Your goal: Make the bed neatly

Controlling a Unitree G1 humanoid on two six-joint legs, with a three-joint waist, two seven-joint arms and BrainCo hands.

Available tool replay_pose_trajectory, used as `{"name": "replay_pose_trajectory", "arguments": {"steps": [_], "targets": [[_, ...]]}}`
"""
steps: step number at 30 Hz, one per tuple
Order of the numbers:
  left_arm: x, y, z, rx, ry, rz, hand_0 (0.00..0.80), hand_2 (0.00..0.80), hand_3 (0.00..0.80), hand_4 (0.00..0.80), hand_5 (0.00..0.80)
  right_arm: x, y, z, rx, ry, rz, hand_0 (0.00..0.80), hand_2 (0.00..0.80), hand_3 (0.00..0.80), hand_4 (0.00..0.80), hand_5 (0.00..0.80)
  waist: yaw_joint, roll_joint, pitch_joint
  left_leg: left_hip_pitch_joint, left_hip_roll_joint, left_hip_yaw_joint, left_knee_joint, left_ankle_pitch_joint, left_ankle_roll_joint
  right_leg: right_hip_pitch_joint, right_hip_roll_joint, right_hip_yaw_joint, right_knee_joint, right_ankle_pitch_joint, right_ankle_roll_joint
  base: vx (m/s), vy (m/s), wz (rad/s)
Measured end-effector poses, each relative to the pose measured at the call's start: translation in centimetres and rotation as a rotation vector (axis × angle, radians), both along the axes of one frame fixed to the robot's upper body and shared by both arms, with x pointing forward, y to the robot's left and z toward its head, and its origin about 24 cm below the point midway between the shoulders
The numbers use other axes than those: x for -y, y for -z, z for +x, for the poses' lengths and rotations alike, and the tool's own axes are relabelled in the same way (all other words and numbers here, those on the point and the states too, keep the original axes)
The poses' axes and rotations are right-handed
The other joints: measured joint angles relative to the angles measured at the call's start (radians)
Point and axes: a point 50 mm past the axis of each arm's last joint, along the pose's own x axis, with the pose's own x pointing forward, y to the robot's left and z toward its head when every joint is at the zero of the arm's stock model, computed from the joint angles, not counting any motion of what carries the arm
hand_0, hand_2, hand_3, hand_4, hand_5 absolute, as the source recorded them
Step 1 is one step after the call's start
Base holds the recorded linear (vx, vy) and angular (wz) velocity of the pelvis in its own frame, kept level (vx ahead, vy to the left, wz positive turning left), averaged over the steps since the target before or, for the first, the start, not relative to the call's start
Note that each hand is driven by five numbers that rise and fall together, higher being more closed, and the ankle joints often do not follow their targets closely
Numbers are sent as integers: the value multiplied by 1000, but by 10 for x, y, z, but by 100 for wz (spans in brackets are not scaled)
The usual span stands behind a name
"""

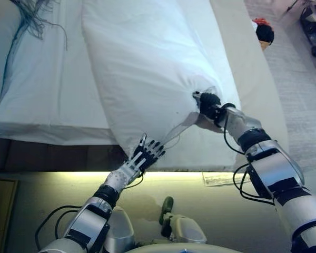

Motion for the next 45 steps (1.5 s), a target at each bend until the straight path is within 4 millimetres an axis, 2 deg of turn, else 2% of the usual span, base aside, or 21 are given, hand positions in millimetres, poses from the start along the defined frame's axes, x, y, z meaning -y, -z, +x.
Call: {"name": "replay_pose_trajectory", "arguments": {"steps": [6, 12, 17, 20, 24, 31, 37, 41, 45], "targets": [[33, -3, -7, -94, -9, -183, 0, 0, 0, 0, 0, -19, -5, 0, 27, -34, 12, 800, 800, 800, 800, 800, -8, -12, -1, -25, 22, 9, -5, 9, -15, -37, 26, 12, 1, 5, -13, -38, -124, -9], [50, -12, -4, -105, -26, -296, 0, 0, 0, 0, 0, -48, -11, -5, 79, -82, 74, 800, 800, 800, 800, 800, -51, -37, 9, -33, 39, 26, -14, 15, -25, -63, 44, 30, 1, 8, -20, -42, -82, -12], [49, -25, 10, -29, -80, -302, 0, 0, 0, 0, 0, -62, -15, -10, 117, -118, 118, 800, 800, 800, 800, 800, -80, -48, 21, -35, 45, 31, -20, 18, -29, -73, 52, 41, 1, 6, -26, -29, -51, -5], [49, -39, 22, 60, -127, -320, 0, 0, 0, 0, 0, -66, -21, -12, 147, -138, 129, 800, 800, 800, 800, 800, -82, -49, 35, -35, 46, 49, -25, 18, -30, -88, 53, 54, 4, 8, -27, -33, -10, -13], [48, -56, 34, 172, -185, -343, 0, 0, 0, 0, 0, -75, -32, -15, 195, -181, 146, 800, 800, 800, 800, 800, -108, -50, 73, -33, 44, 54, -30, 18, -30, -91, 51, 57, 4, 8, -28, -7, 5, -2], [34, -77, 52, 265, -286, -377, 0, 0, 0, 0, 0, -76, -35, -17, 215, -204, 155, 800, 800, 800, 800, 800, -131, -40, 93, -32, 41, 57, -37, 18, -30, -95, 48, 60, 4, 8, -28, -6, 6, -1], [20, -78, 56, 277, -331, -367, 0, 0, 0, 0, 0, -76, -35, -17, 217, -210, 159, 800, 800, 800, 800, 800, -129, -35, 97, -30, 39, 54, -38, 18, -29, -91, 46, 55, 4, 8, -28, 1, 4, 1], [19, -77, 57, 262, -339, -355, 0, 0, 0, 0, 0, -75, -34, -17, 213, -209, 158, 800, 800, 800, 800, 800, -124, -17, 109, -12, 34, 51, -40, 18, -29, -69, 40, 52, 1, 8, -28, 16, 18, 5], [19, -75, 57, 230, -367, -332, 0, 0, 0, 0, 0, -74, -33, -17, 210, -207, 156, 800, 800, 800, 800, 800, -123, -12, 110, -8, 27, 48, -56, 30, -24, -67, 35, 47, 1, 8, -28, 21, 19, 5]]}}
